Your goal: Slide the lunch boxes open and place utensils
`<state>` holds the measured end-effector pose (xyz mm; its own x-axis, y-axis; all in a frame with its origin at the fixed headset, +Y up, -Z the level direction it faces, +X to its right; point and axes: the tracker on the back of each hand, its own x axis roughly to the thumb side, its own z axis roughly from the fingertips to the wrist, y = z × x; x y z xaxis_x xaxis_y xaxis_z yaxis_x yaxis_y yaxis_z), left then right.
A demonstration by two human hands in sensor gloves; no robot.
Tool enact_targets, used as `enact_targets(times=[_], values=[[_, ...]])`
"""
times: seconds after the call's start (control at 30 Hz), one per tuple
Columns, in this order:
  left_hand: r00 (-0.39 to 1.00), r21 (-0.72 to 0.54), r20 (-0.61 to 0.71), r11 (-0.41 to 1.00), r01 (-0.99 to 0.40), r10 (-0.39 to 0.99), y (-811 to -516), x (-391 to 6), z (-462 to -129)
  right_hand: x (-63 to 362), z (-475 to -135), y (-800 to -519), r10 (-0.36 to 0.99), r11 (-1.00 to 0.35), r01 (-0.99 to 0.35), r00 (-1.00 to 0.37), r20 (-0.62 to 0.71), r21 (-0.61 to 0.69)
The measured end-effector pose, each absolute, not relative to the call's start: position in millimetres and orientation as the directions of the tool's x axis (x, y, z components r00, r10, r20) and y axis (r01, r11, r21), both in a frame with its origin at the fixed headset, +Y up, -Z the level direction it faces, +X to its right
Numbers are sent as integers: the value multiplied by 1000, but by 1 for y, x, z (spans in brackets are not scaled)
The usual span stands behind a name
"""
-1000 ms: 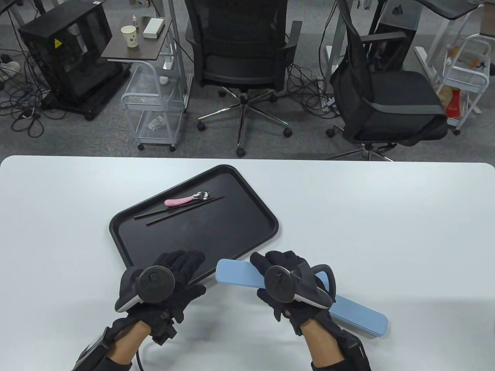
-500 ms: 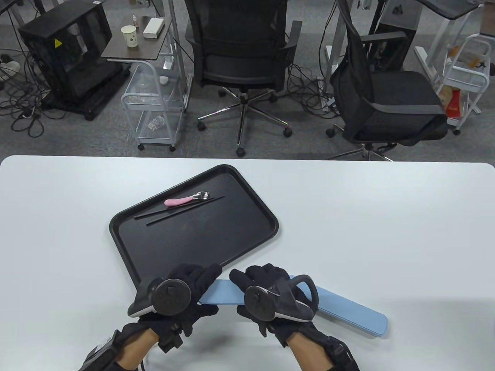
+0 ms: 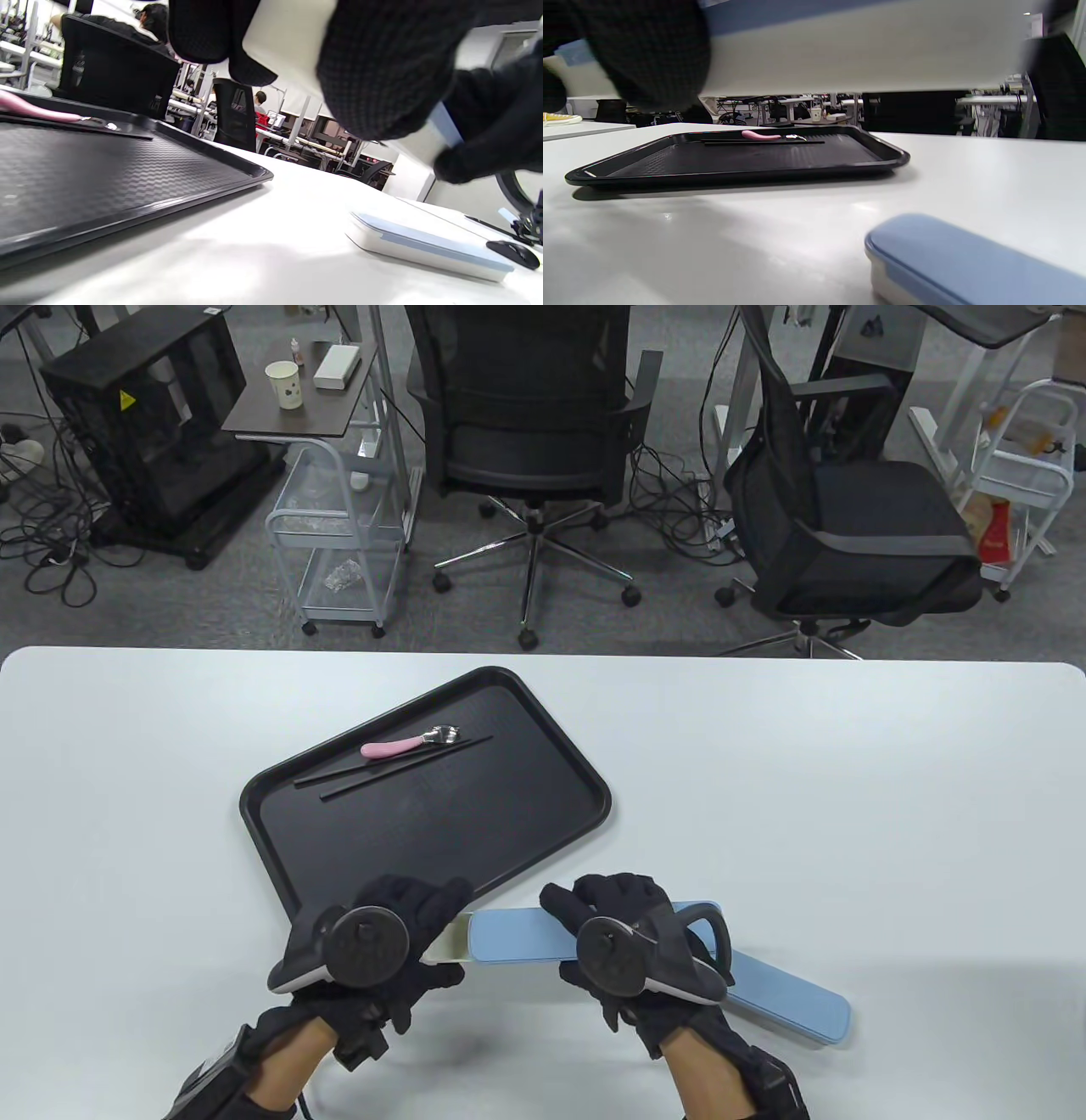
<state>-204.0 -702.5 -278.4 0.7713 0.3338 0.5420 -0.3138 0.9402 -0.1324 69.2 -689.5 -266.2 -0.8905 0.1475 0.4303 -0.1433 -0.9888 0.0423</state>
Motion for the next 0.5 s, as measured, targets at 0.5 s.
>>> enact_targets(times=[0.5], values=[[826,-172,423,928,-330,372,-706,-234,-295,89,-274,-696,137,-990,-125,-922,362,56]])
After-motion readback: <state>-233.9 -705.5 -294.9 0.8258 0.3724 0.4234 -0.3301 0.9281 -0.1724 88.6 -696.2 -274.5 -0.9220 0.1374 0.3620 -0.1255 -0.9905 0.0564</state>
